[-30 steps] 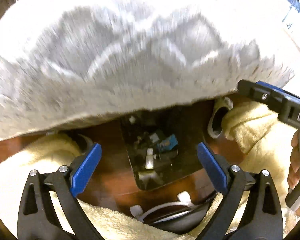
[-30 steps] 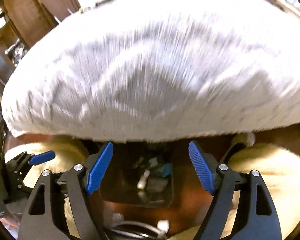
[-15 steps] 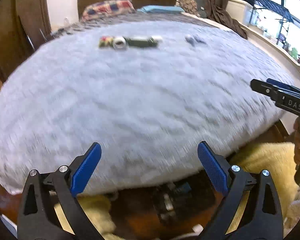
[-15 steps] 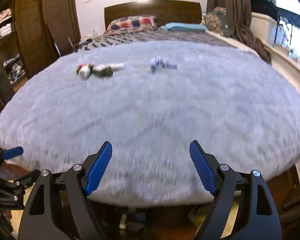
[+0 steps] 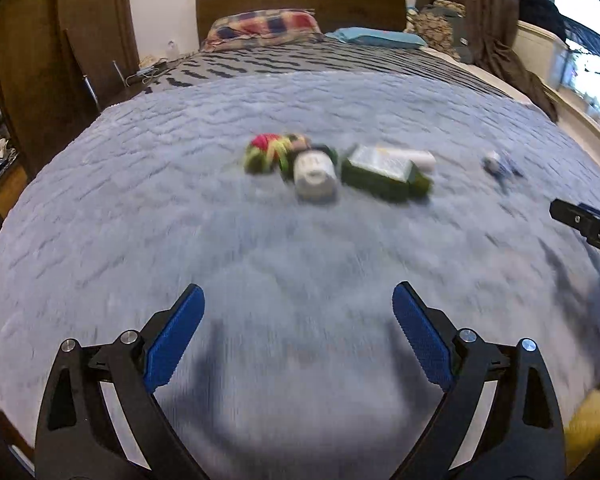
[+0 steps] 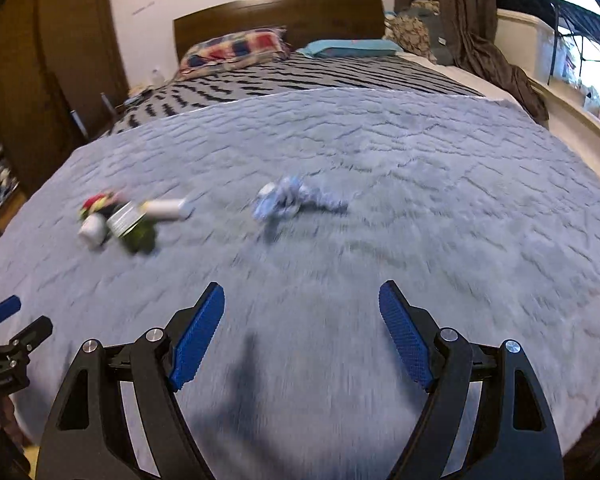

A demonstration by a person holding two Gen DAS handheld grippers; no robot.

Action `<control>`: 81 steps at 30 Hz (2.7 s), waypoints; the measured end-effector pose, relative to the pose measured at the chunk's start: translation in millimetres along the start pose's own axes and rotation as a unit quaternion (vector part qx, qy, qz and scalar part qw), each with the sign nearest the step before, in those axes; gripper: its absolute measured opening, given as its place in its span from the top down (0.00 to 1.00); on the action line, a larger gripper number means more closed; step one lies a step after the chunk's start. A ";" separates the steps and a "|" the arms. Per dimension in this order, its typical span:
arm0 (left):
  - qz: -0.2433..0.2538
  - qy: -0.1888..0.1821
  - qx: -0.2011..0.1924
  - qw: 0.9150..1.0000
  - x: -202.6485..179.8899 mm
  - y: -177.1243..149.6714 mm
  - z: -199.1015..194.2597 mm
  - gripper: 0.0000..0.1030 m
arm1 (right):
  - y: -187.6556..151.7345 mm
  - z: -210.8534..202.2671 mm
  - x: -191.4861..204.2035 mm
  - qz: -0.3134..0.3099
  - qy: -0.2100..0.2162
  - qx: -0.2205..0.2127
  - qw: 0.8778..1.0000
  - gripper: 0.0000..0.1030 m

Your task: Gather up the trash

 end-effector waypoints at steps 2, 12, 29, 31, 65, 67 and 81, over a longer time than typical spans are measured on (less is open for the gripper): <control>-0.004 -0.003 -0.002 1.000 -0.6 8.9 16.5 0.14 | 6.9 19.8 2.5 0.005 -0.001 0.009 1.000 0.22; -0.028 0.003 0.014 1.000 3.4 39.6 84.3 0.28 | 22.1 84.9 17.0 0.005 -0.010 0.038 0.999 0.22; -0.008 -0.015 0.031 0.999 -11.6 36.8 84.8 0.67 | 17.8 70.6 21.0 -0.001 0.007 0.036 0.999 0.98; -0.005 -0.015 0.025 1.000 -13.5 28.2 68.2 0.67 | 10.6 55.9 27.0 -0.013 0.015 0.033 0.999 0.98; -0.023 -0.086 0.008 0.996 -73.5 -181.2 -180.9 0.69 | -175.1 -187.1 46.2 -0.024 0.132 0.026 0.991 0.99; -0.019 -0.096 0.025 0.995 -79.7 -192.0 -175.7 0.69 | -184.9 -184.3 43.3 -0.019 0.130 0.038 0.991 0.99; -0.045 -0.135 0.130 0.981 -83.9 -250.5 -128.1 0.69 | -249.0 -145.1 37.5 -0.009 0.130 0.136 0.982 0.99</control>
Point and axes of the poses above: each gripper's, at about its wrist camera, not at the fingertips, and z roughly the way its jaws point, x to its left, y to its top, the point moved 2 cm from there along z, roughly the way its jaws point, and after that the axes turned 15 degrees about -x, right-handed, at the moved point
